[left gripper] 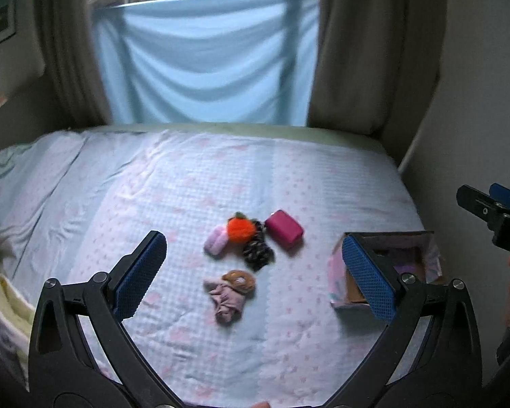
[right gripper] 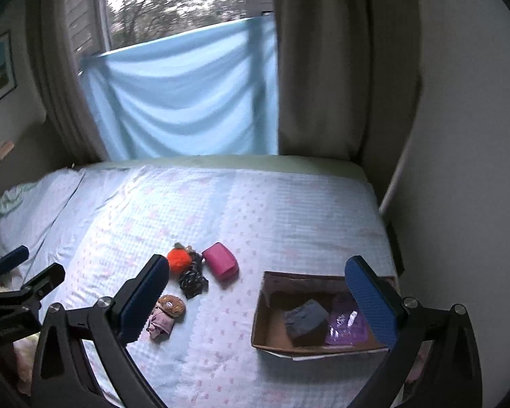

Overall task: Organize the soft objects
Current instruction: 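Move both tools back toward the remaining soft items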

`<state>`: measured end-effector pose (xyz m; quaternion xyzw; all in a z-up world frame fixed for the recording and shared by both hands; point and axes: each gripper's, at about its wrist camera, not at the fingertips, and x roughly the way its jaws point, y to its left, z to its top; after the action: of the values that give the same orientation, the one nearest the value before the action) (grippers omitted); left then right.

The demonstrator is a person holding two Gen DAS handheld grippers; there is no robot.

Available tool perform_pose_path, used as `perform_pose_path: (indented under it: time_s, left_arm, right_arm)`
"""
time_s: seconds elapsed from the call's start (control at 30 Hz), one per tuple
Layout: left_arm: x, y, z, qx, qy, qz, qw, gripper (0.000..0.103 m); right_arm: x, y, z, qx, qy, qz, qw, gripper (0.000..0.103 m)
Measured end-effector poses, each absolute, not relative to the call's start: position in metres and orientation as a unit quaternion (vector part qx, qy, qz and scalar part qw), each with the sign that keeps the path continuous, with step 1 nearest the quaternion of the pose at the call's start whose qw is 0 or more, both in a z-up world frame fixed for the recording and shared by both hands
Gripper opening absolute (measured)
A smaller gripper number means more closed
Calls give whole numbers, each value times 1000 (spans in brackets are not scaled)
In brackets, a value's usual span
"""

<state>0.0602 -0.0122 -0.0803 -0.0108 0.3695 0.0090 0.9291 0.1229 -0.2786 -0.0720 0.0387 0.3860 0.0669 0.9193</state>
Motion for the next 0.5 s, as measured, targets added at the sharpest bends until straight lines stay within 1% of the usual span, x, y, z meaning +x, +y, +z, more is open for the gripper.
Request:
perform_pose_path:
  time_s: [0.27, 0.5]
  left_arm:
    - [67, 15, -137, -30, 387, 44, 921, 103]
    - [84, 28, -212, -45, 387, 50, 919, 103]
  right_arm:
    - [151, -238, -122, 45, 395, 127, 909, 103]
    - [186, -200, -187, 18, 404, 188, 895, 103]
